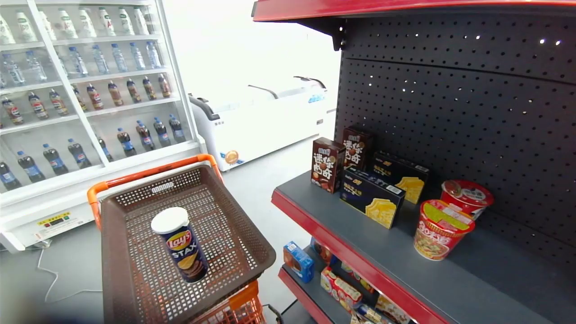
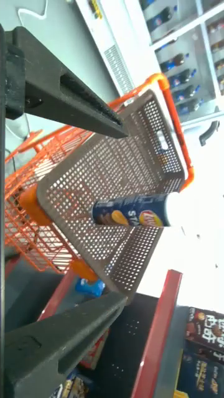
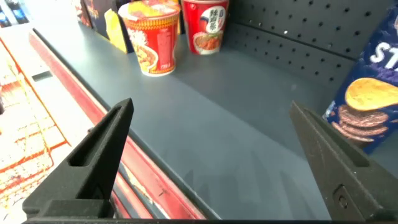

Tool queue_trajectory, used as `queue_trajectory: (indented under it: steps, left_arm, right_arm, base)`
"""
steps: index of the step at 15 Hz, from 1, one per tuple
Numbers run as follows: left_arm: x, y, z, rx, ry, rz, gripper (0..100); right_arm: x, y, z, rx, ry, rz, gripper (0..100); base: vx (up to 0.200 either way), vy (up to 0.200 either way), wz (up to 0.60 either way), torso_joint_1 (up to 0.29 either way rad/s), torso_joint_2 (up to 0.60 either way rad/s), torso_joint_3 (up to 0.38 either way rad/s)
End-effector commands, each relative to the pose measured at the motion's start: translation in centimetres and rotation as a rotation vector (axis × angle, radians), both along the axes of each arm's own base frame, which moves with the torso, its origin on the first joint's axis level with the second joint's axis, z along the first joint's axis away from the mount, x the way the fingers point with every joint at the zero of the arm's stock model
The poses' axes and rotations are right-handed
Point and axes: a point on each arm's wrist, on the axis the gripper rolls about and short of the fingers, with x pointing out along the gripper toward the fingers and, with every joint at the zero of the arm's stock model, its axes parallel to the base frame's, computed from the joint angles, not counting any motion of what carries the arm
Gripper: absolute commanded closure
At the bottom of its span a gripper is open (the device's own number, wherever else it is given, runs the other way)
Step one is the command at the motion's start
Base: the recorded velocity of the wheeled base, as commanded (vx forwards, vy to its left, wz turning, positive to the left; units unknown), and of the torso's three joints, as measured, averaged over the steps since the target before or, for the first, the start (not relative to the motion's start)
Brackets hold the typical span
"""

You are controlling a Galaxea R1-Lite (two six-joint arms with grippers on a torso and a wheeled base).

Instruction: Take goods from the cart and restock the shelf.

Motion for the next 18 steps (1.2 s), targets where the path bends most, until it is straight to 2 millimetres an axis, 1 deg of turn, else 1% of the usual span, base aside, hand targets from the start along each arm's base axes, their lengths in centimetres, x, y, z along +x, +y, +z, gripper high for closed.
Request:
queue_trajectory:
  steps: [1, 2, 3, 4, 5, 6, 7, 8, 9, 10, 11, 12, 13, 14, 15, 18]
  left_arm:
    - [1.4, 0.0, 10.9, 0.05, 0.121, 0.018, 0]
    - [3.0, 0.0, 12.7, 0.078, 0.191, 0.014, 0]
    - [5.8, 0.1, 14.3, 0.13, 0.275, 0.043, 0]
    - [7.6, 0.2, 14.9, 0.168, 0.333, 0.082, 0]
    - [9.0, 0.2, 15.1, 0.21, 0.372, 0.068, 0]
    - [10.3, 0.4, 15.1, 0.214, 0.414, 0.071, 0]
    - [10.9, 0.3, 15.1, 0.215, 0.431, 0.055, 0]
    - [11.9, 0.4, 14.7, 0.186, 0.471, 0.006, 0]
    - [13.2, 1.1, 13.9, 0.089, 0.546, -0.095, 0]
    - [13.9, 2.0, 12.9, 0.013, 0.603, -0.192, 0]
    - [14.5, 2.9, 12.1, -0.03, 0.608, -0.305, 0]
    - [15.4, 3.8, 11.0, -0.031, 0.611, -0.396, 0]
    - [16.1, 4.4, 9.8, -0.006, 0.633, -0.418, 0]
    - [16.6, 5.8, 8.3, 0.065, 0.643, -0.377, 0]
    - [16.7, 6.4, 7.4, 0.081, 0.654, -0.354, 0]
    - [17.0, 7.2, 5.2, 0.04, 0.699, -0.334, 0]
  right_arm:
    - [0.0, 0.0, 0.0, 0.0, 0.0, 0.001, 0]
    - [0.0, 0.0, 0.0, 0.0, 0.0, 0.001, 0]
    - [0.0, 0.0, 0.0, 0.0, 0.0, 0.001, 0]
    - [0.0, 0.0, 0.0, 0.0, 0.0, 0.001, 0]
    - [0.0, 0.0, 0.0, 0.0, 0.0, 0.001, 0]
    - [0.0, 0.0, 0.0, 0.0, 0.0, 0.001, 0]
    - [0.0, 0.0, 0.0, 0.0, 0.0, 0.001, 0]
    - [0.0, 0.0, 0.0, 0.0, 0.0, 0.001, 0]
    - [0.0, 0.0, 0.0, 0.0, 0.0, 0.0, 0]
    - [0.0, 0.0, 0.0, 0.0, 0.0, 0.001, 0]
    - [0.0, 0.0, 0.0, 0.0, 0.0, 0.0, 0]
    - [0.0, 0.0, 0.0, 0.0, 0.0, 0.001, 0]
    - [0.0, 0.0, 0.0, 0.0, 0.0, 0.001, 0]
    - [0.0, 0.0, 0.0, 0.0, 0.0, 0.001, 0]
    - [0.0, 0.0, 0.0, 0.0, 0.0, 0.001, 0]
    - [0.0, 0.0, 0.0, 0.0, 0.0, 0.001, 0]
  base:
    - [0.0, 0.0, 0.0, 0.0, 0.0, 0.0]
    - [0.0, 0.0, 0.0, 0.0, 0.0, 0.0]
    - [0.0, 0.0, 0.0, 0.0, 0.0, 0.0]
    - [0.0, 0.0, 0.0, 0.0, 0.0, 0.0]
    - [0.0, 0.0, 0.0, 0.0, 0.0, 0.0]
    - [0.0, 0.0, 0.0, 0.0, 0.0, 0.0]
    - [0.0, 0.0, 0.0, 0.0, 0.0, 0.0]
    - [0.0, 0.0, 0.0, 0.0, 0.0, 0.0]
    - [0.0, 0.0, 0.0, 0.0, 0.0, 0.0]
    - [0.0, 0.0, 0.0, 0.0, 0.0, 0.0]
    - [0.0, 0.0, 0.0, 0.0, 0.0, 0.0]
    - [0.0, 0.0, 0.0, 0.0, 0.0, 0.0]
    - [0.0, 0.0, 0.0, 0.0, 0.0, 0.0]
    - [0.0, 0.0, 0.0, 0.0, 0.0, 0.0]
    - [0.0, 0.0, 0.0, 0.0, 0.0, 0.0]
    - [0.0, 0.0, 0.0, 0.0, 0.0, 0.0]
